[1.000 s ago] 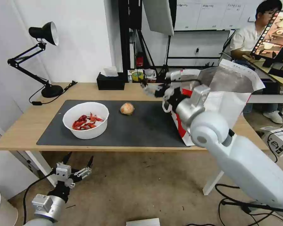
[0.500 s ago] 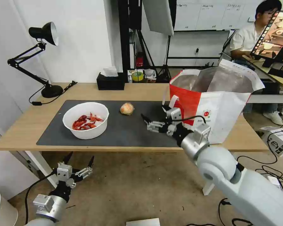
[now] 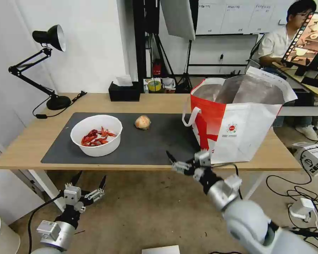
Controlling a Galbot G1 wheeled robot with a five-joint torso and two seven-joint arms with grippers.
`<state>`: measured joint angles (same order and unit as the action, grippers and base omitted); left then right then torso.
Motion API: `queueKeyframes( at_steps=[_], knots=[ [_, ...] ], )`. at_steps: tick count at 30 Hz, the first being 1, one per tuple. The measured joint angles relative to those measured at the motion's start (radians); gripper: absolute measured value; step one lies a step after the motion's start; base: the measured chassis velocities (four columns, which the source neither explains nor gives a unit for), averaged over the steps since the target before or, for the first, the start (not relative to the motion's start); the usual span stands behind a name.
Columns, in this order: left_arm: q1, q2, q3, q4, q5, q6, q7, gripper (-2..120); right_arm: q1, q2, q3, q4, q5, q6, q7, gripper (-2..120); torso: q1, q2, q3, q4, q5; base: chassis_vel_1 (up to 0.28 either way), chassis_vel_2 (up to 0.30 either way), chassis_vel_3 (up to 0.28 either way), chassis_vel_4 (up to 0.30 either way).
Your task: Pick up the trash from the table and place it into the takeout bag.
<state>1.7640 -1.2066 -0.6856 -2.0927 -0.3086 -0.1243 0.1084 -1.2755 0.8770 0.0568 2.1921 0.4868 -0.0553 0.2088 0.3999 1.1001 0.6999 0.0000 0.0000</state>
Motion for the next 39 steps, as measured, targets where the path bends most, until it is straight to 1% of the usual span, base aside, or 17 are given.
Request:
queueKeyframes(
  at_steps=[1, 4, 12, 24, 39],
  knots=[
    [0.0, 0.0, 0.0, 0.0, 0.0, 0.0, 0.0, 100, 0.0, 0.0, 0.0, 0.0, 0.0, 0.0, 0.0, 100, 0.0, 0.0, 0.0, 0.0, 0.0, 0.0, 0.0, 0.0, 0.0],
    [0.001, 0.0, 0.002, -0.001, 0.001, -0.001, 0.001, 100, -0.096, 0.038, 0.019, -0.024, -0.103, 0.062, 0.02, 100, 0.0, 0.0, 0.0, 0.0, 0.0, 0.0, 0.0, 0.0, 0.0],
    [0.004, 0.0, 0.001, 0.003, 0.002, -0.001, 0.001, 100, -0.194, 0.072, 0.049, -0.037, -0.178, 0.079, 0.067, 100, 0.0, 0.0, 0.0, 0.0, -0.0001, 0.0, 0.0, 0.0, 0.0],
    [0.006, -0.001, 0.0, 0.007, 0.005, -0.001, 0.002, 100, -0.246, 0.099, 0.053, -0.055, -0.209, 0.082, 0.107, 100, 0.0, 0.0, 0.0, 0.0, -0.0001, 0.0, 0.0, 0.0, 0.0],
    [0.009, -0.002, 0.0, 0.012, 0.005, -0.014, 0.004, 100, -0.252, 0.105, 0.061, -0.067, -0.204, 0.076, 0.109, 100, 0.0, 0.0, 0.0, 0.0001, 0.0, 0.0, 0.0, 0.0, 0.0]
  ],
)
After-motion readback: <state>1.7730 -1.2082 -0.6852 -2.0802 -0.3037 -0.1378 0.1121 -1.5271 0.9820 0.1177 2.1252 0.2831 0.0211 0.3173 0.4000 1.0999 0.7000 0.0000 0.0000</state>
